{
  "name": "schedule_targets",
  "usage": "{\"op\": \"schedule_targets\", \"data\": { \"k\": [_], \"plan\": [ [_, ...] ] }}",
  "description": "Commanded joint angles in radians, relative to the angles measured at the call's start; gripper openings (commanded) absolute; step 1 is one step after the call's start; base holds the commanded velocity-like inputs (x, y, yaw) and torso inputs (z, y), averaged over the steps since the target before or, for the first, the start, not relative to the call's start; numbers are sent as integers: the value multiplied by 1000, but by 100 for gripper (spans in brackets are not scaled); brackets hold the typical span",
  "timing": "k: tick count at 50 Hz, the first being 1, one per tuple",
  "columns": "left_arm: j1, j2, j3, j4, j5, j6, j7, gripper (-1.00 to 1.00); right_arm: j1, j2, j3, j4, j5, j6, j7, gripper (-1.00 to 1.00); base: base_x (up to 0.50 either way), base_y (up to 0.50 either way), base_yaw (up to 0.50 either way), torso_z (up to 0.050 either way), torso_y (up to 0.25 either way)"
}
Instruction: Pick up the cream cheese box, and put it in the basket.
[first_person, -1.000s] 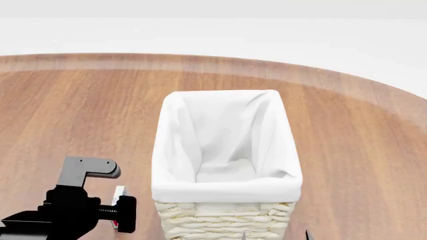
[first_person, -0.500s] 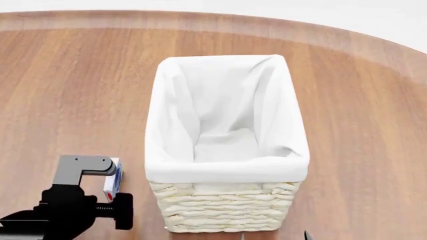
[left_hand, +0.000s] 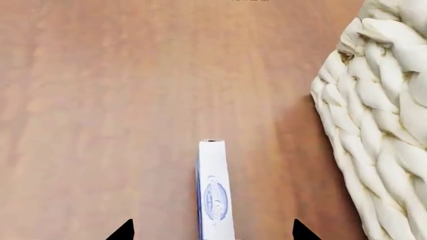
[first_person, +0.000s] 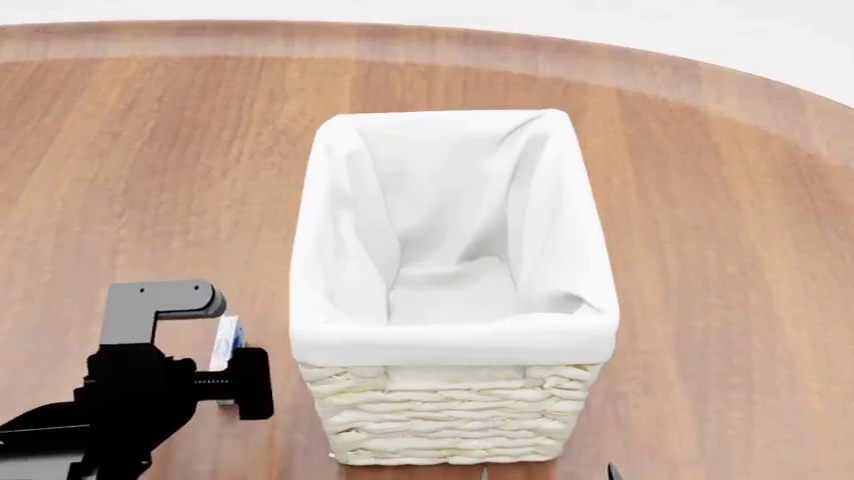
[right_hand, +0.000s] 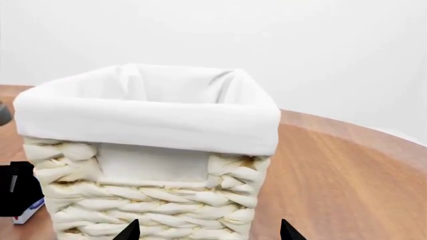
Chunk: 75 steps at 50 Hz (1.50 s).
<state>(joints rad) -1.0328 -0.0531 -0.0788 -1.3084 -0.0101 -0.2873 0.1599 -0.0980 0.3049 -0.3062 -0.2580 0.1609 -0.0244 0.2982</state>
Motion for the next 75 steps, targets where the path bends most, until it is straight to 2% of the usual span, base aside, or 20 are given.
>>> {"op": "schedule_targets", "data": {
  "k": [1,18,19,20,45,48,52,56,60,62,66,67,68,75],
  "plan": [
    [-5,13,-35,0,1,-13,-2,100,-10,6,-3,-8,5,-10,1,100,0,0,0,0,0],
    [-7,20,-59,0,7,-37,-37,100,-33,19,-2,-42,12,-20,8,100,0,0,0,0,0],
    [-7,20,-63,0,1,-26,-6,100,-35,20,-3,-44,12,-21,9,100,0,0,0,0,0],
    [-7,22,-53,0,12,-16,-33,-100,-39,22,-2,-47,13,-24,9,100,0,0,0,0,0],
    [-4,14,-49,0,11,13,-27,-100,-55,36,-7,-73,14,-36,16,100,0,0,0,0,0],
    [-102,-13,0,0,42,112,-11,-100,-48,34,-8,-66,16,-30,17,100,0,0,0,0,0],
    [-133,-27,36,37,68,117,-4,-100,-50,34,-11,-67,14,-33,18,100,0,0,0,0,0],
    [28,-33,49,568,83,-197,24,-100,-50,34,-12,-69,13,-33,21,100,0,0,0,0,0],
    [72,-48,77,834,106,-370,48,-100,-49,34,-13,-65,14,-35,22,100,0,0,0,0,0],
    [70,-52,83,916,112,-443,54,-100,-48,33,-14,-63,13,-36,23,100,0,0,0,0,0],
    [71,-53,85,919,109,-445,53,-100,-48,34,-15,-63,14,-36,24,100,0,0,0,0,0],
    [45,-79,152,1069,154,-595,92,-100,-50,35,-14,-66,17,-37,25,100,0,0,0,0,0],
    [32,-85,168,1179,160,-682,110,-100,-51,36,-14,-67,18,-38,24,100,0,0,0,0,0],
    [-55,-116,265,1352,190,-888,175,-100,-58,41,-11,-75,23,-42,27,100,0,0,0,0,0]
  ]
}}
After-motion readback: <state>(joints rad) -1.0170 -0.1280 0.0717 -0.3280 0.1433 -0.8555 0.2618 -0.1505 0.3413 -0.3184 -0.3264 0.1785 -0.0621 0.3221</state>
